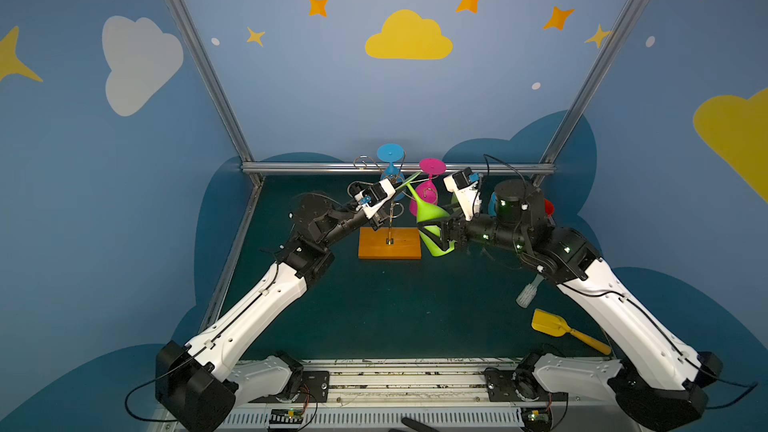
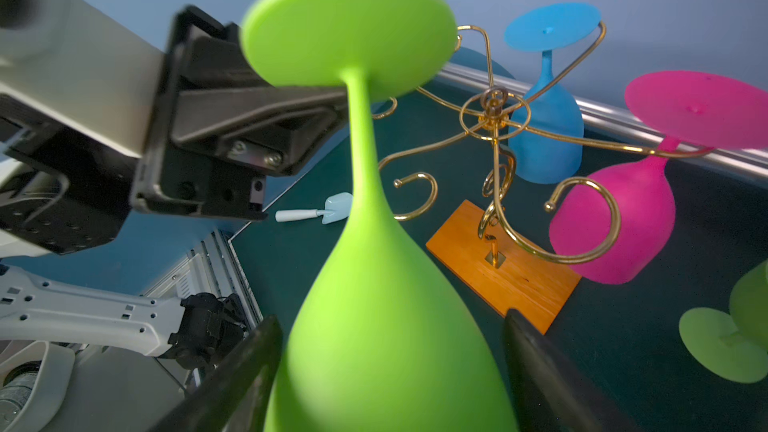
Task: Take the wine glass off the wine glass rack
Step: 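Hold the green glass with both grippers and turn it bowl-down between them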
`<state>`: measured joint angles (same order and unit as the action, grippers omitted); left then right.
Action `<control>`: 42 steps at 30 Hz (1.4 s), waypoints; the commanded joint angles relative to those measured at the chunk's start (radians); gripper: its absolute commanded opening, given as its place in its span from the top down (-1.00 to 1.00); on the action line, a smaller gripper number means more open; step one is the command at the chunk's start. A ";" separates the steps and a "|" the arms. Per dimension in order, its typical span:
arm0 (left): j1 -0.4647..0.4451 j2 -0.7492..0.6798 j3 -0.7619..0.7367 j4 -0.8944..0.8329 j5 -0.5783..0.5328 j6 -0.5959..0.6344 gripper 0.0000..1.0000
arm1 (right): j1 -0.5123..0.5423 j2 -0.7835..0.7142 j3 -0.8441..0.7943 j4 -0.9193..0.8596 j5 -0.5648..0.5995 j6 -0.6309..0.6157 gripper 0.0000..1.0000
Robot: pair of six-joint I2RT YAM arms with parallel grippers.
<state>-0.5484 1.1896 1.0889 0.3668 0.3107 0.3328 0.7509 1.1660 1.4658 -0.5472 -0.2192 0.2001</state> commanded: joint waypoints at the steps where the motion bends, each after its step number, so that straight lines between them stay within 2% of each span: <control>1: -0.005 -0.038 0.008 -0.004 -0.111 -0.198 0.95 | -0.023 -0.055 -0.044 0.102 -0.028 0.000 -0.68; 10: 0.001 -0.051 0.013 -0.071 -0.163 -0.417 0.95 | -0.126 -0.210 -0.160 0.228 -0.098 0.052 -0.70; 17: 0.007 -0.057 0.006 -0.070 -0.135 -0.458 0.95 | -0.180 -0.336 -0.212 0.208 -0.056 0.046 -0.68; 21: 0.010 -0.062 -0.002 -0.062 -0.122 -0.472 0.95 | -0.199 -0.382 -0.235 0.190 -0.005 0.047 -0.55; 24: 0.011 -0.062 -0.006 -0.057 -0.116 -0.481 0.95 | -0.205 -0.377 -0.236 0.184 0.009 0.054 -0.42; 34: 0.013 -0.053 -0.012 -0.054 -0.110 -0.496 0.95 | -0.205 -0.248 -0.199 0.257 -0.073 0.090 -0.35; 38: 0.013 -0.053 -0.020 -0.050 -0.110 -0.498 0.95 | -0.203 -0.191 -0.182 0.287 -0.097 0.108 -0.17; 42: 0.013 -0.054 -0.030 -0.049 -0.114 -0.491 0.95 | -0.203 -0.154 -0.170 0.309 -0.116 0.126 0.23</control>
<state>-0.5331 1.1481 1.0641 0.2775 0.1844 -0.1497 0.5510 1.0050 1.2594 -0.2871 -0.3088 0.3073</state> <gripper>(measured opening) 0.049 0.407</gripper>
